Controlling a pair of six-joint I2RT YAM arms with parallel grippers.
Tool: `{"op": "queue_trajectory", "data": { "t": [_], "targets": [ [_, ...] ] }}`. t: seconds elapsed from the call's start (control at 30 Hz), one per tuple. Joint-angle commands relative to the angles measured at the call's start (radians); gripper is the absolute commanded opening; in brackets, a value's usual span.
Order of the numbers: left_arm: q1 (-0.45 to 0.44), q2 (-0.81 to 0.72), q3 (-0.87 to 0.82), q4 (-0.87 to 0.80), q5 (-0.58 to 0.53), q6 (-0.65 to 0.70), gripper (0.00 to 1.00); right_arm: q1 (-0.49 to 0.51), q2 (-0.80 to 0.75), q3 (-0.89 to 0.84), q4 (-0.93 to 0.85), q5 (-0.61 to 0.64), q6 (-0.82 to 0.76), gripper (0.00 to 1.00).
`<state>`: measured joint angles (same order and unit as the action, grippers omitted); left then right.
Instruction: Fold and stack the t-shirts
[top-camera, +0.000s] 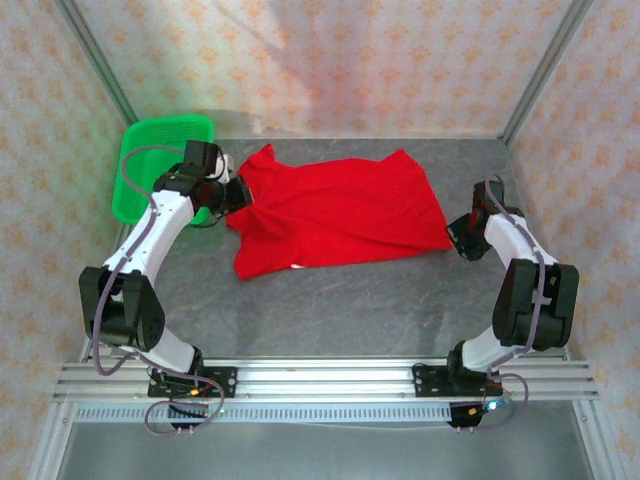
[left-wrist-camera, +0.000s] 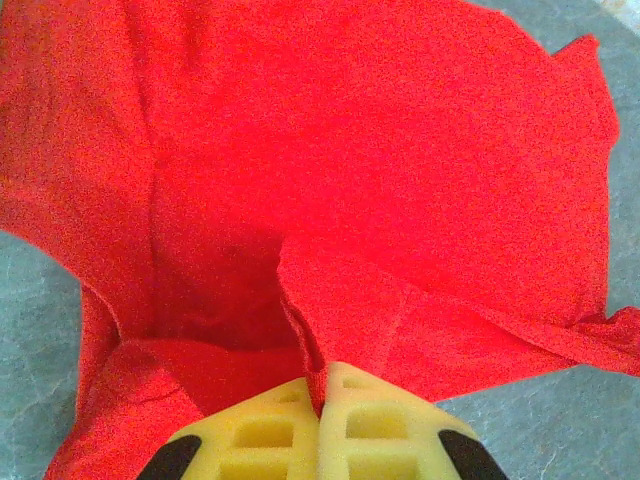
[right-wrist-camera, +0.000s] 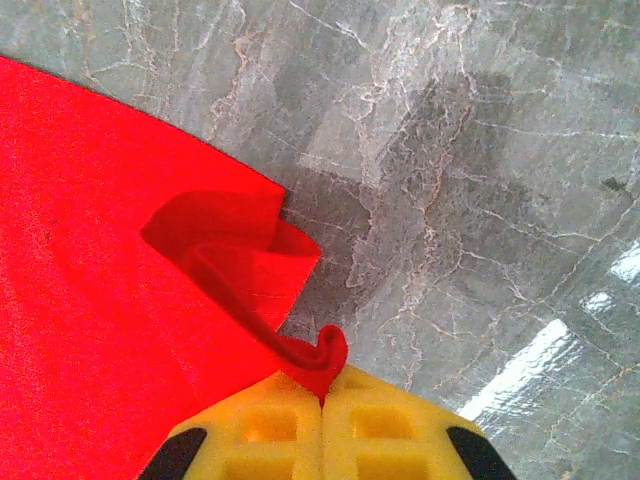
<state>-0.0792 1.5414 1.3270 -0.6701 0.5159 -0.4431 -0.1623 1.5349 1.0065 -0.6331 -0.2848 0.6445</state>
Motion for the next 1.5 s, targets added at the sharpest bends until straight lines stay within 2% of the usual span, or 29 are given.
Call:
{"op": "queue_trajectory", "data": {
  "t": [0.0, 0.2, 0.4, 0.9, 1.03, 1.2, 1.47],
  "targets": [
    [-0.008, -0.057, -0.018, -0.003, -0.013, 0.018, 0.0, -0.016, -0.018, 0.018, -0.067, 0.029, -0.043, 0.0],
    [-0.008, -0.112, 0.016, -0.001, -0.022, 0.022, 0.0, -0.018, -0.109, 0.099, -0.1, -0.054, -0.066, 0.0],
    [-0.007, -0.139, 0.046, 0.007, -0.033, 0.029, 0.0, -0.02, -0.104, 0.167, -0.158, -0.08, -0.095, 0.0],
    [-0.006, -0.261, -0.097, 0.049, -0.06, 0.0, 0.0, -0.021, -0.23, 0.048, -0.203, -0.118, -0.086, 0.0],
    [-0.005, -0.259, 0.008, 0.046, -0.07, -0.008, 0.0, -0.021, -0.283, 0.119, -0.166, -0.149, -0.055, 0.0],
    [-0.001, -0.222, 0.232, 0.031, -0.116, 0.011, 0.0, -0.021, -0.294, 0.311, -0.103, -0.232, -0.032, 0.0],
    [0.004, -0.117, 0.675, -0.042, -0.201, 0.16, 0.0, -0.022, -0.26, 0.628, -0.092, -0.284, 0.002, 0.0]
  ]
}}
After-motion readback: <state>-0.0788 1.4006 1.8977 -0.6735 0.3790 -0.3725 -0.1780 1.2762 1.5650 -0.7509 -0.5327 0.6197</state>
